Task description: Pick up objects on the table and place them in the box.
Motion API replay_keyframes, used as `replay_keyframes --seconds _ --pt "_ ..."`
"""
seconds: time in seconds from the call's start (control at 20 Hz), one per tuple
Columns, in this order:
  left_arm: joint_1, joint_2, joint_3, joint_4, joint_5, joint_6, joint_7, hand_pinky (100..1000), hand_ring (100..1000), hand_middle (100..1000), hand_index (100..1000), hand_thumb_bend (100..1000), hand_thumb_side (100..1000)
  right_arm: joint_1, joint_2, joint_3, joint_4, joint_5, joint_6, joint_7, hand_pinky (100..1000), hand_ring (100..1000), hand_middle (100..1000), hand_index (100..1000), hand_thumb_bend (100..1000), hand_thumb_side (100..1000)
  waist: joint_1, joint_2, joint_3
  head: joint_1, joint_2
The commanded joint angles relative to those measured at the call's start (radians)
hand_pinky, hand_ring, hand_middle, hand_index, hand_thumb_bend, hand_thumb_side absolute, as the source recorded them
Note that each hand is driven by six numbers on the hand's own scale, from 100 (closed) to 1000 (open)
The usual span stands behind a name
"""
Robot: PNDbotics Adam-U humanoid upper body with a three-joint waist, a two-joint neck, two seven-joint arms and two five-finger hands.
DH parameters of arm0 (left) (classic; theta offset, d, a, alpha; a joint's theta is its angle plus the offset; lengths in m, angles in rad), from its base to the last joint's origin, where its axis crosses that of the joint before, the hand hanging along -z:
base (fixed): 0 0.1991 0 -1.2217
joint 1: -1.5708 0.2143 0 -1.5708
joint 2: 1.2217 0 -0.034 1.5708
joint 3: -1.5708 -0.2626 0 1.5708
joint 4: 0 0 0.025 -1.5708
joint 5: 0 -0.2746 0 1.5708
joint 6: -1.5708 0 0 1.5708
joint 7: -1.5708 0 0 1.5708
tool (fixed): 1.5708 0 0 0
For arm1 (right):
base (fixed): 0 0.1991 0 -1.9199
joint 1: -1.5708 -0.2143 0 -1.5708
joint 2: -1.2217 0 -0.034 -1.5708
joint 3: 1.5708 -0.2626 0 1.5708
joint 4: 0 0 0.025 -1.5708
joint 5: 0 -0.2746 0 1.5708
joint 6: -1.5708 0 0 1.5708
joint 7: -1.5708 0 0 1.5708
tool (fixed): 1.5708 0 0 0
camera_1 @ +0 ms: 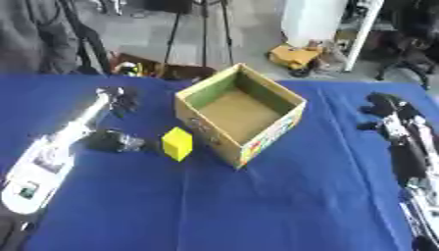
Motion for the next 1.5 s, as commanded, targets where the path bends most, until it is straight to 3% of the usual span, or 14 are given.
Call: replay_keyframes --seconds 0.05,0.25,0.3,0.35,1.05,1.5 --pt "-0.039 -0.026 -0.005 0.043 -0.055 0.009 0.011 604 654 620 819 1000 421 -0.012 -0.013 -0.003 -0.008 -0.008 -0.001 0.005 570 735 748 764 502 637 0.000 -0.018 -0.005 0.006 -0.006" --pt "-0.059 -0.060 -0.005 0.103 -0.126 0.019 0.033 572 618 591 807 1000 419 -0.013 -0.012 -0.001 -0.007 -0.009 -0.001 0.007 570 735 749 764 502 637 -0.002 -0.019 -0.010 0.008 -0.006" --pt "-0.063 -0.066 -0.003 0.116 -0.143 0.023 0.040 565 609 583 802 1000 381 -0.013 -0.011 0.000 -0.007 -0.009 -0.001 0.008 570 735 749 764 501 640 -0.002 -0.019 -0.012 0.010 -0.006" --pt "-0.066 -0.073 -0.003 0.130 -0.160 0.029 0.050 563 606 579 800 1000 423 -0.013 -0.011 0.000 -0.007 -0.009 -0.001 0.008 570 735 749 764 502 636 -0.002 -0.019 -0.013 0.012 -0.006" --pt "-0.089 -0.151 0.034 0.241 -0.401 0.094 0.149 438 494 478 739 1000 430 -0.015 -0.003 0.004 -0.005 -0.011 0.000 0.014 569 734 748 764 504 637 -0.006 -0.016 -0.023 0.030 -0.007" --pt "-0.095 -0.184 0.056 0.298 -0.450 0.116 0.219 382 447 427 673 1000 423 -0.015 0.003 0.006 -0.002 -0.012 0.001 0.018 569 734 748 764 506 637 -0.008 -0.012 -0.031 0.039 -0.007"
